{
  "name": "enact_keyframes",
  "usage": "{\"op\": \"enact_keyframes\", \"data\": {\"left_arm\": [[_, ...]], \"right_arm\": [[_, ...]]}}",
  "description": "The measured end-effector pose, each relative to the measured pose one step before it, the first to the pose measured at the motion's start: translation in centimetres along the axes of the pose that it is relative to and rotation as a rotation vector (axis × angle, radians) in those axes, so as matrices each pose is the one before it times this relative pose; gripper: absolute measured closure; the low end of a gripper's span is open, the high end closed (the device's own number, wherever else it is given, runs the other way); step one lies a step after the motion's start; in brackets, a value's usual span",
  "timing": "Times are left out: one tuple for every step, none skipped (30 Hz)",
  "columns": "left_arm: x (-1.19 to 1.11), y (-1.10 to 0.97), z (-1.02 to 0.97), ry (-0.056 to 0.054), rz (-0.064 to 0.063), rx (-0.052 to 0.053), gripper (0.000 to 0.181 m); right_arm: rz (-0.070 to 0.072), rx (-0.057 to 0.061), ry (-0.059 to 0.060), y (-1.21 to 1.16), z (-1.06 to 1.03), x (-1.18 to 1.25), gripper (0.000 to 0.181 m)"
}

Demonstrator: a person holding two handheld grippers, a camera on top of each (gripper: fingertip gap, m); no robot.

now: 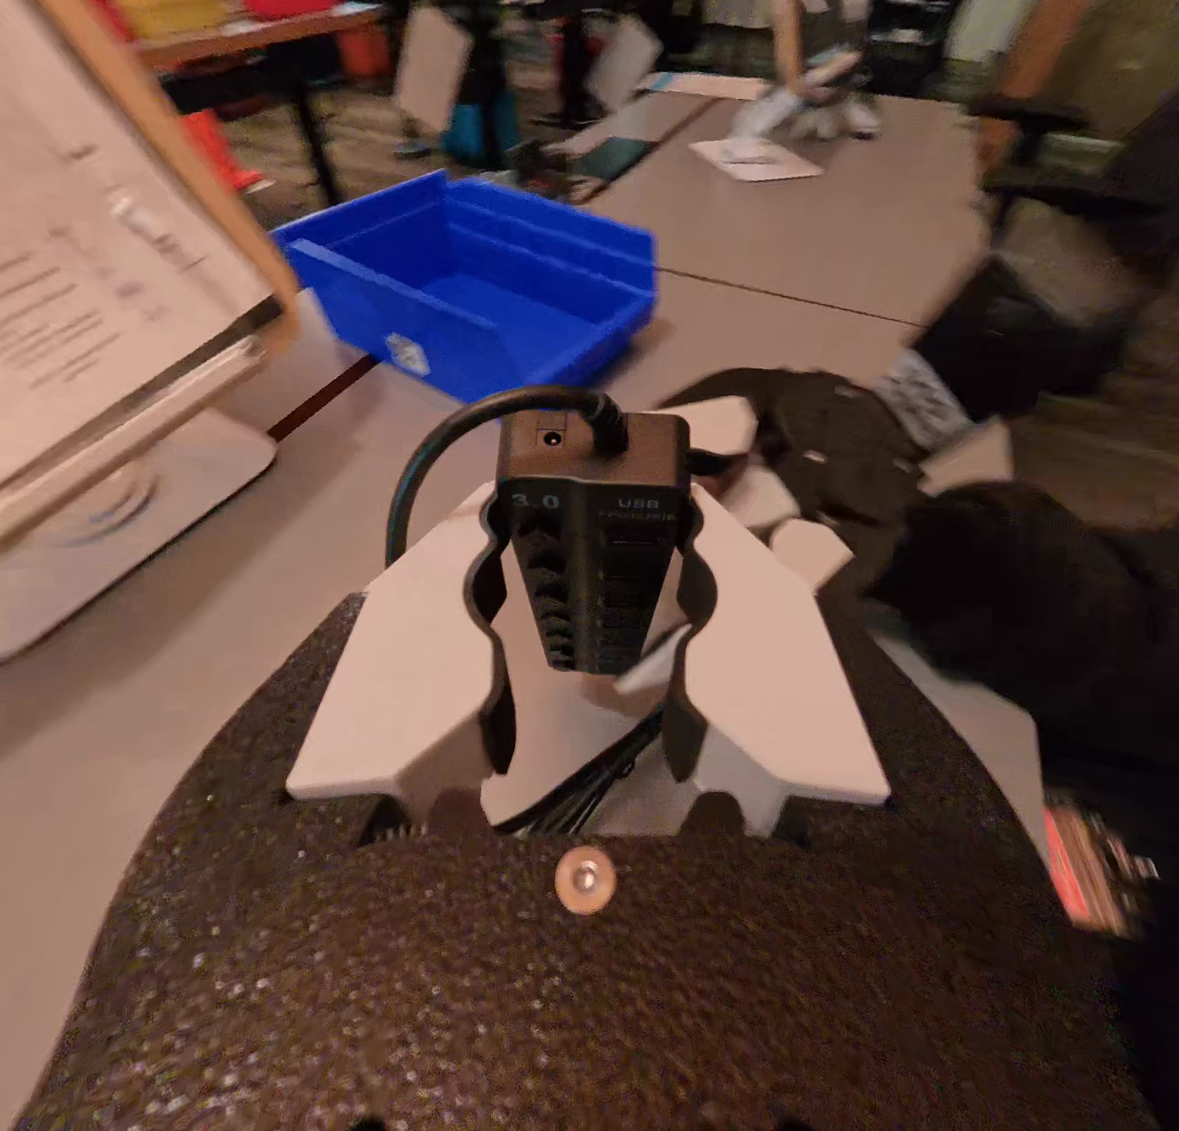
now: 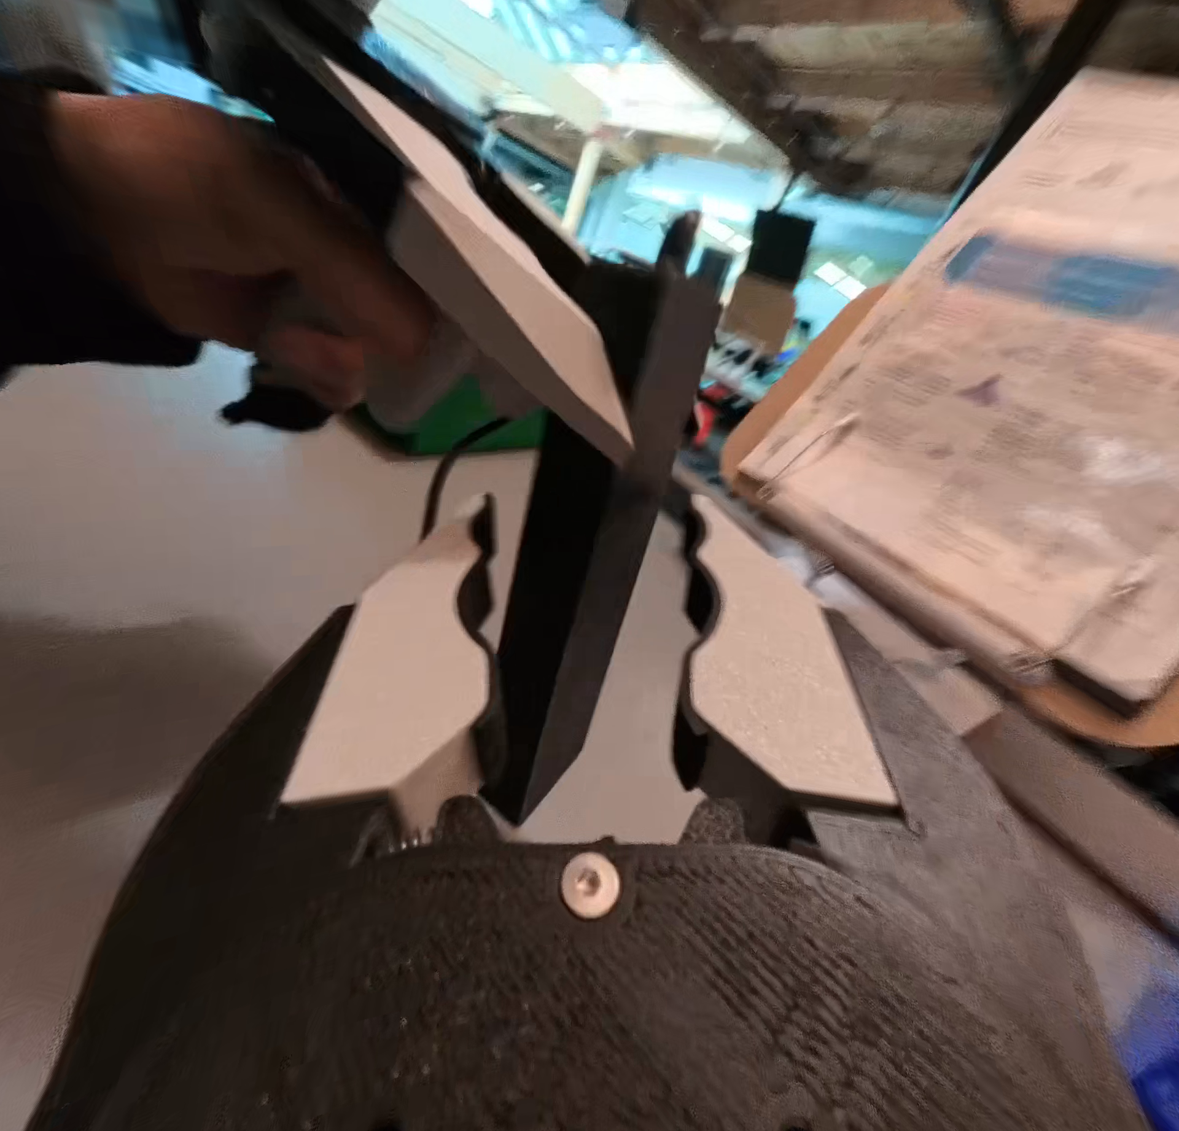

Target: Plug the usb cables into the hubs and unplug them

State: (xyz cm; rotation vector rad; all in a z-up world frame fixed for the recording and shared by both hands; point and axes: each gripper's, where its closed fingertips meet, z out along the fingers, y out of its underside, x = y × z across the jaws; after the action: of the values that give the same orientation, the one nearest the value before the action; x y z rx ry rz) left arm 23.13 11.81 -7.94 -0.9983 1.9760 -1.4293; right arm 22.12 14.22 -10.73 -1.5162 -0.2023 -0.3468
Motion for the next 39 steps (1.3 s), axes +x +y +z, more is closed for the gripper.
{"op": "enact_keyframes", "data": {"left_arm": [[0.513, -0.472, -0.516, 0.0761, 0.0245, 0.0112, 0.130], [0.584, -0.473, -0.509, 0.0780, 0.0056, 0.0060, 0.130], [0.976, -0.501, -0.459, 0.0972, 0.0258, 0.0102, 0.130], [1.098, -0.476, -0.318, 0.0935, 0.0403, 0.0154, 0.130], [0.520, -0.324, -0.071, 0.0505, 0.0121, 0.0058, 0.130], [0.224, -0.063, 0.128, 0.0280, 0.0104, -0.0143, 0.130], [0.233, 0.182, 0.231, 0.0239, 0.0263, -0.0277, 0.130], [0.109, 0.225, 0.306, 0.0127, 0.0263, -0.0276, 0.130], [0.021, 0.179, 0.327, 0.0058, 0.0142, -0.0219, 0.130], [-0.002, 0.150, 0.323, 0.0033, -0.0003, -0.0192, 0.130], [0.050, 0.144, 0.316, 0.0040, -0.0012, -0.0164, 0.130], [0.016, 0.177, 0.306, -0.0018, 0.0008, -0.0178, 0.130], [-0.097, 0.206, 0.327, -0.0123, 0.0018, -0.0203, 0.130], [-0.076, 0.312, 0.323, -0.0118, 0.0063, -0.0273, 0.130], [0.008, 0.233, 0.315, -0.0060, 0.0089, -0.0230, 0.130], [0.010, 0.152, 0.273, -0.0043, 0.0049, -0.0183, 0.130], [0.076, 0.007, 0.206, 0.0002, 0.0045, -0.0090, 0.130], [0.228, 0.001, 0.150, 0.0126, 0.0073, -0.0091, 0.130], [0.205, -0.104, 0.136, 0.0113, 0.0065, -0.0013, 0.130], [0.078, -0.116, 0.135, 0.0033, 0.0058, 0.0000, 0.130], [0.036, -0.098, 0.119, 0.0023, 0.0051, -0.0019, 0.130], [-0.064, -0.133, 0.106, -0.0036, 0.0021, 0.0014, 0.130], [-0.084, -0.165, 0.099, -0.0056, 0.0019, 0.0049, 0.130], [0.020, -0.125, 0.090, 0.0008, 0.0039, 0.0037, 0.130], [0.005, -0.117, 0.076, 0.0009, 0.0020, 0.0039, 0.130], [0.013, -0.064, 0.058, 0.0007, 0.0037, 0.0007, 0.130], [0.095, 0.002, 0.046, 0.0062, 0.0058, -0.0020, 0.130], [0.099, 0.044, 0.058, 0.0079, -0.0016, -0.0052, 0.130], [0.132, 0.072, 0.061, 0.0086, -0.0017, -0.0062, 0.130], [-0.005, 0.076, 0.012, 0.0004, 0.0006, -0.0048, 0.130], [-0.042, 0.014, -0.073, -0.0014, -0.0007, -0.0004, 0.130], [-0.102, -0.131, -0.168, -0.0041, -0.0042, 0.0084, 0.130], [-0.083, -0.236, -0.215, -0.0021, -0.0059, 0.0145, 0.130], [-0.017, -0.248, -0.174, 0.0021, -0.0060, 0.0119, 0.130], [-0.017, -0.120, -0.112, -0.0016, 0.0010, 0.0008, 0.130], [-0.014, 0.097, 0.029, -0.0032, 0.0005, -0.0147, 0.130], [0.067, 0.221, 0.183, -0.0005, 0.0020, -0.0192, 0.130], [0.041, 0.121, 0.195, -0.0023, 0.0066, -0.0105, 0.130], [-0.038, -0.020, 0.059, -0.0047, 0.0020, -0.0031, 0.130]], "right_arm": [[0.0884, -0.0409, -0.0695, 0.890, 0.005, -0.221, 0.095], [0.1069, -0.0435, -0.0951, 0.959, 0.024, -0.553, 0.070], [0.0939, -0.0232, -0.1263, 0.699, -0.111, -1.097, 0.068], [0.0698, 0.0088, -0.1219, 0.175, -0.164, -1.272, 0.078], [0.0459, 0.0283, -0.0889, -0.252, -0.054, -1.093, 0.084], [0.0165, 0.0297, -0.0546, -0.400, 0.090, -0.871, 0.088], [-0.0025, 0.0099, -0.0376, -0.212, 0.224, -0.805, 0.089], [-0.0194, -0.0025, -0.0118, -0.110, 0.270, -0.504, 0.092], [-0.0215, 0.0056, 0.0173, -0.249, 0.235, -0.048, 0.090], [-0.0147, 0.0113, 0.0181, -0.282, 0.111, 0.053, 0.088], [-0.0083, 0.0090, 0.0158, -0.211, -0.004, 0.155, 0.091], [-0.0070, 0.0101, 0.0135, -0.173, -0.097, 0.215, 0.098], [-0.0005, 0.0127, 0.0126, -0.173, -0.139, 0.244, 0.102], [0.0025, 0.0131, 0.0112, -0.182, -0.112, 0.228, 0.102], [-0.0031, 0.0051, 0.0147, -0.077, -0.085, 0.253, 0.107], [-0.0099, 0.0001, 0.0125, 0.008, -0.034, 0.167, 0.110], [-0.0012, -0.0017, 0.0072, 0.057, 0.023, 0.070, 0.110], [0.0067, -0.0034, -0.0033, 0.088, 0.038, -0.036, 0.113], [0.0068, -0.0031, -0.0162, 0.094, 0.047, -0.212, 0.117], [0.0096, 0.0028, -0.0092, -0.010, 0.058, -0.136, 0.117], [0.0048, 0.0062, -0.0020, -0.087, 0.045, -0.040, 0.116], [0.0035, 0.0010, 0.0021, -0.014, 0.007, 0.005, 0.116], [0.0026, -0.0003, 0.0037, -0.026, -0.009, 0.050, 0.113], [-0.0025, 0.0007, 0.0041, -0.060, -0.022, 0.038, 0.112], [-0.0081, 0.0015, 0.0030, -0.057, -0.029, -0.017, 0.112], [-0.0050, 0.0000, 0.0019, 0.015, 0.023, -0.025, 0.111], [-0.0005, -0.0060, 0.0009, 0.130, 0.074, -0.010, 0.110], [-0.0009, -0.0112, -0.0007, 0.215, 0.104, -0.036, 0.112], [-0.0027, -0.0089, -0.0014, 0.180, 0.076, -0.028, 0.117], [-0.0097, -0.0111, -0.0026, 0.160, 0.068, -0.037, 0.118], [-0.0068, -0.0164, 0.0002, 0.141, 0.038, 0.013, 0.118], [0.0013, -0.0094, 0.0030, -0.040, -0.001, 0.077, 0.118], [0.0080, 0.0034, 0.0034, -0.269, -0.022, 0.067, 0.118], [0.0002, 0.0132, 0.0018, -0.343, 0.028, -0.016, 0.118], [0.0004, 0.0210, 0.0052, -0.343, 0.045, 0.019, 0.118], [0.0071, 0.0164, 0.0007, -0.124, 0.021, 0.005, 0.118], [0.0050, 0.0007, -0.0020, 0.188, -0.029, -0.043, 0.118], [-0.0151, -0.0071, 0.0068, 0.273, -0.076, 0.063, 0.118], [-0.0158, -0.0043, 0.0091, 0.121, -0.078, 0.105, 0.118]]}}
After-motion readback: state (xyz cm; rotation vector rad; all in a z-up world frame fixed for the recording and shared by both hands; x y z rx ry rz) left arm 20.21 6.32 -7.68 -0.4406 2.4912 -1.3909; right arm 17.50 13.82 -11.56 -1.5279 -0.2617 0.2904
